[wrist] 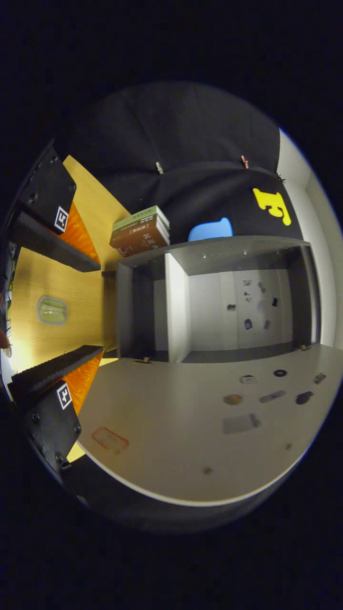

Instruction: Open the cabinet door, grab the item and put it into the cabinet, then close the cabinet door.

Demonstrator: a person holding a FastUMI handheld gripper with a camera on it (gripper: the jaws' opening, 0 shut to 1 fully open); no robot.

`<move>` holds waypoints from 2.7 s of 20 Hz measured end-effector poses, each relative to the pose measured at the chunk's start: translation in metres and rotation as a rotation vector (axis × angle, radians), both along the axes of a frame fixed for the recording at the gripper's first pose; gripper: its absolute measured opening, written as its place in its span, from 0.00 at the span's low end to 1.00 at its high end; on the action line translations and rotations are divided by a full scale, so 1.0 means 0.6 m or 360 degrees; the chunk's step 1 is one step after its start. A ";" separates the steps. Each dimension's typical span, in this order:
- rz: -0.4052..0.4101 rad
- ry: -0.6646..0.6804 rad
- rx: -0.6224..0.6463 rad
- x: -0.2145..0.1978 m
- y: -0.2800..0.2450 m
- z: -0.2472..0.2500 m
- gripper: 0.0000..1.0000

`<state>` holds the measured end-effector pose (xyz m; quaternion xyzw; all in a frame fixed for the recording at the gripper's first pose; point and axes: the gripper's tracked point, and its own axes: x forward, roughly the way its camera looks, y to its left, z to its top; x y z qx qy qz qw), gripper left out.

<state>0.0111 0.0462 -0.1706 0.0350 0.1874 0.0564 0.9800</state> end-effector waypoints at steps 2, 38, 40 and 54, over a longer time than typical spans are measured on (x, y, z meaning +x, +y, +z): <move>0.0008 0.0136 -0.0032 -0.007 0.000 -0.047 0.98; -0.0160 0.0596 -0.0125 -0.041 -0.034 -0.032 0.15; -0.0134 0.0523 -0.0111 -0.031 -0.026 0.030 0.15; -0.0068 0.0194 -0.0052 0.173 0.006 0.385 0.16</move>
